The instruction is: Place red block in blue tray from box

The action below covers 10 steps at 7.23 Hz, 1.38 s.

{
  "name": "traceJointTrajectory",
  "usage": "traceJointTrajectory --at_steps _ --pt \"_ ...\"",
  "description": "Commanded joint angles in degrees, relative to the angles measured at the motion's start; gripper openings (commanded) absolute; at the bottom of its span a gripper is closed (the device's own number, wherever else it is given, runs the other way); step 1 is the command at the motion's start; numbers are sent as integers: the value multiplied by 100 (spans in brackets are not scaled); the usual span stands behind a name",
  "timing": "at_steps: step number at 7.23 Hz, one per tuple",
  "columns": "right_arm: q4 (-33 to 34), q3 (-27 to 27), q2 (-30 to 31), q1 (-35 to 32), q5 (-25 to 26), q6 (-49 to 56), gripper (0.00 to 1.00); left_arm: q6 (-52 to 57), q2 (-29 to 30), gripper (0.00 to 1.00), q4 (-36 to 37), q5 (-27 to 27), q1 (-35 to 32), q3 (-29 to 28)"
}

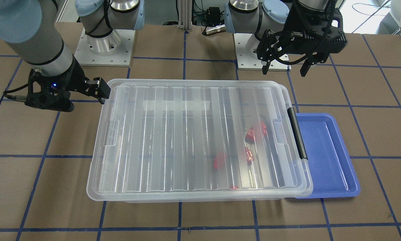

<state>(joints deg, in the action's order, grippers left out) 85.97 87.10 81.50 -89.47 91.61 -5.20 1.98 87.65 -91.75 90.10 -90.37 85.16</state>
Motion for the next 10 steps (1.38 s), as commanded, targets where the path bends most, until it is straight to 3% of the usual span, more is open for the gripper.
traceJointTrajectory --at_steps 1,6,10 --pt "490 0 -432 0 -11 19 100 -22 94 100 -9 7 2 0" --pt "815 -18 -968 9 -29 10 100 13 129 100 17 69 28 166" --pt "852 -53 -1013 280 -11 124 100 -57 445 100 17 69 81 9"
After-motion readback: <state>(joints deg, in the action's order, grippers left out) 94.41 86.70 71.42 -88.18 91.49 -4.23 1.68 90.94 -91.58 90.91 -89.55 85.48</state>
